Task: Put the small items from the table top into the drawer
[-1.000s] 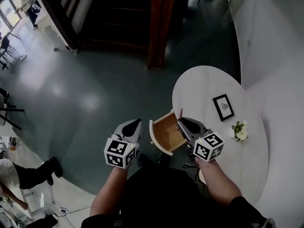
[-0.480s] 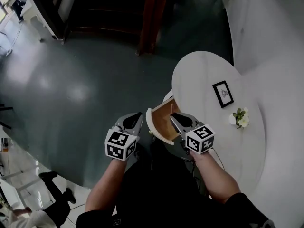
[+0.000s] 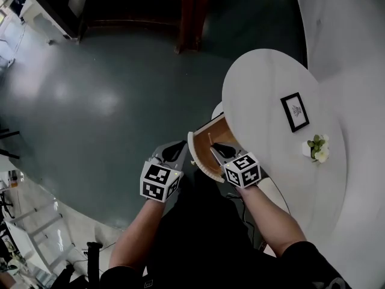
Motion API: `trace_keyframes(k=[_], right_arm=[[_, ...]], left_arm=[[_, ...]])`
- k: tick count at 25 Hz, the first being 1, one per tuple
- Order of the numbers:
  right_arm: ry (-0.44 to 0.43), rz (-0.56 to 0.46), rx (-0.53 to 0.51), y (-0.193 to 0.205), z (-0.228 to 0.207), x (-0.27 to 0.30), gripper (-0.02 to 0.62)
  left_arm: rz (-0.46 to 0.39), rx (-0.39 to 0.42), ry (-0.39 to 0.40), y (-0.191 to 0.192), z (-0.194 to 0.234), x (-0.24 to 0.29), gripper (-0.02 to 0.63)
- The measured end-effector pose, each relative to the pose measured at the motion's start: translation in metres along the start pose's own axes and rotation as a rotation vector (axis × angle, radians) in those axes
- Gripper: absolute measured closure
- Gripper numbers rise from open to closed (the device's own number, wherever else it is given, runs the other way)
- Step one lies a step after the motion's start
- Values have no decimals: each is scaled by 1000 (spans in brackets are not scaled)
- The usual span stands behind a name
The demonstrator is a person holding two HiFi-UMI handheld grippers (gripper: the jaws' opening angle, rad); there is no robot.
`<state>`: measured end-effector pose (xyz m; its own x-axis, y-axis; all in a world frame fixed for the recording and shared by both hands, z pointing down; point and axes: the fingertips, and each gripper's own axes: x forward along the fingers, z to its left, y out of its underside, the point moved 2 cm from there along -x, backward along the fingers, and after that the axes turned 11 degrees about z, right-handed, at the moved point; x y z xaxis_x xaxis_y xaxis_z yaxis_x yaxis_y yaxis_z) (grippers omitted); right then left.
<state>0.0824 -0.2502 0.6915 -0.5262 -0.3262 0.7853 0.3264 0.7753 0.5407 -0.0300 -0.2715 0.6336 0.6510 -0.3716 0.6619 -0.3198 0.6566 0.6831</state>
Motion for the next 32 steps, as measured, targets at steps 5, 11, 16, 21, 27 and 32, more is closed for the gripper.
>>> trace_keyframes(k=[5,11,16,21,27,32], right_arm=[[-6,55,-3,15,-12,29,541],[5,157,-36,37,-22,63,541],[36,259,-128,59,-35,87,541],[49,356,-161,83,-48,111,541],[54,493,-308,106,-57,129,541],[43,525,-330,110,-57,148,541]], left_arm=[[24,-20,9,14,8,22,595],[41,-27,28,24,15,42,595],[49,-26,40,34,17,55,595],[44,-44,41,42,22,59,595],[36,-64,37,49,25,58,595],[52,-65,31,58,29,54,595]])
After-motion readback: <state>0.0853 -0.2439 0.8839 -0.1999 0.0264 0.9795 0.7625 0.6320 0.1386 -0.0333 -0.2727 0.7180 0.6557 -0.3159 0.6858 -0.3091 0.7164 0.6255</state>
